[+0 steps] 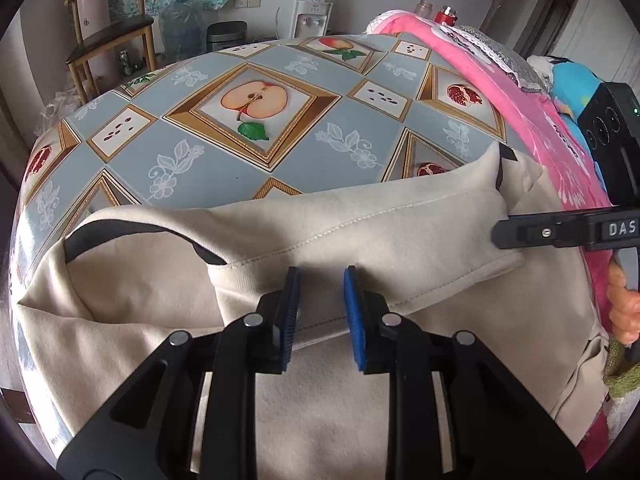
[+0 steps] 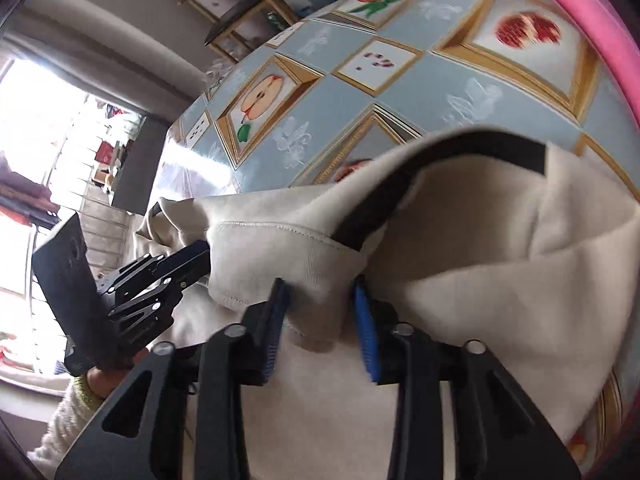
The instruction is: Fold large clothes
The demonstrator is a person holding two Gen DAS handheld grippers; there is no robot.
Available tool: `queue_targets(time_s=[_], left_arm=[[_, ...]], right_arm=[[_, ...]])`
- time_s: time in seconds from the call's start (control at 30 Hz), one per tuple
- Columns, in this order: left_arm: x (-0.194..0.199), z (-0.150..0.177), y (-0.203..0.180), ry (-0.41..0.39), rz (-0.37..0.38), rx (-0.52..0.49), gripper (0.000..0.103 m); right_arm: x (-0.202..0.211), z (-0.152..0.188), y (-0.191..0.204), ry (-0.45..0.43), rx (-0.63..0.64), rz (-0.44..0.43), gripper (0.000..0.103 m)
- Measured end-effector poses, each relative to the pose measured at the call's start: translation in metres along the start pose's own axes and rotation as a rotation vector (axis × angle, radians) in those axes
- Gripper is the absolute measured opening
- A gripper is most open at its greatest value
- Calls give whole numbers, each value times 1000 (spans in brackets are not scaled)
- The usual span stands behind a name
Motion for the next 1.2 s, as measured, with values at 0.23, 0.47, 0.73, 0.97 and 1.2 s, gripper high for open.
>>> queue_targets(time_s=[0.23, 0.47, 0.73, 0.97, 1.2], left_arm=[[-6, -20, 0, -46, -48, -19, 23], [-4, -10, -7, -42, -100, -125, 23], [-1, -2, -3, -60, -60, -131, 23], [-1, -2, 3, -69, -77, -143, 23], [-3, -10, 23, -55, -35, -76, 10]], right_arm=[[-8, -39, 2, -98, 92, 145, 10], [0, -21, -9, -46, 152, 200, 20], [34, -26, 32, -189, 169, 137, 25], [-40, 0, 59, 8, 243, 53, 24], [-43, -4, 47, -14, 165, -26, 21]])
Point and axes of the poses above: each gripper's, at about its wrist camera, not at the fingertips, and x roughly against the way its jaws point, y to its left, z to its underside, the point moved 8 cm from there along -x, roughly the way its jaws point, and after that the axes turned 8 degrees about -z, right-handed, at the moved point
